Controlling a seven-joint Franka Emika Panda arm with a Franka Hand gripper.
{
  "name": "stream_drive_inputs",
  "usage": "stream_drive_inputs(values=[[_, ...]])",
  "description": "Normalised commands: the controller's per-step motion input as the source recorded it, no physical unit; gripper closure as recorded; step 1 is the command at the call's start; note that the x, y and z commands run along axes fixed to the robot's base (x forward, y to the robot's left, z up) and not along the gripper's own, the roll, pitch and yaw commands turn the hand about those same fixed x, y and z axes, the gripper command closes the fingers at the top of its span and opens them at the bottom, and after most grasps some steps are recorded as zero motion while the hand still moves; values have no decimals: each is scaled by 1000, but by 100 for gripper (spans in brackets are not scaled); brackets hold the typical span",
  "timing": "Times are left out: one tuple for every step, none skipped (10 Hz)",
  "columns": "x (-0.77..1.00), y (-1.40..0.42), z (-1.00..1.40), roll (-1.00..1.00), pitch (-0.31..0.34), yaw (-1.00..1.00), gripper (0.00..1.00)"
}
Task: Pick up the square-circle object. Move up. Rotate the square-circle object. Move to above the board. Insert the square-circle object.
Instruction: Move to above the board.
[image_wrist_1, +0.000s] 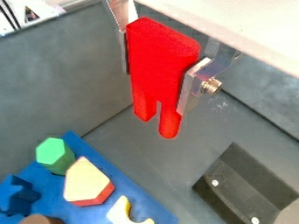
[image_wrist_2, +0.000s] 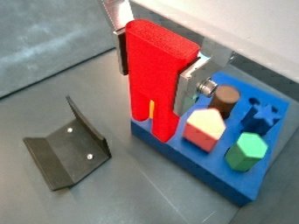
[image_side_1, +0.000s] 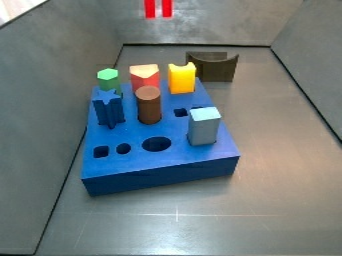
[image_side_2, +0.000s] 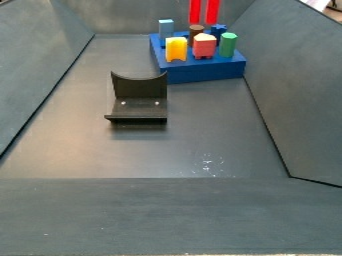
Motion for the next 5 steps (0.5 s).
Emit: stream_drive_inputs(values=[[19,-37,476,-49,77,31,100],[14,-28,313,-49,76,29,100],[130,-1000,329,148,289,-429,100],[138,-1000,308,166,282,-393,100],[153,-1000,325,158,264,-245,100]])
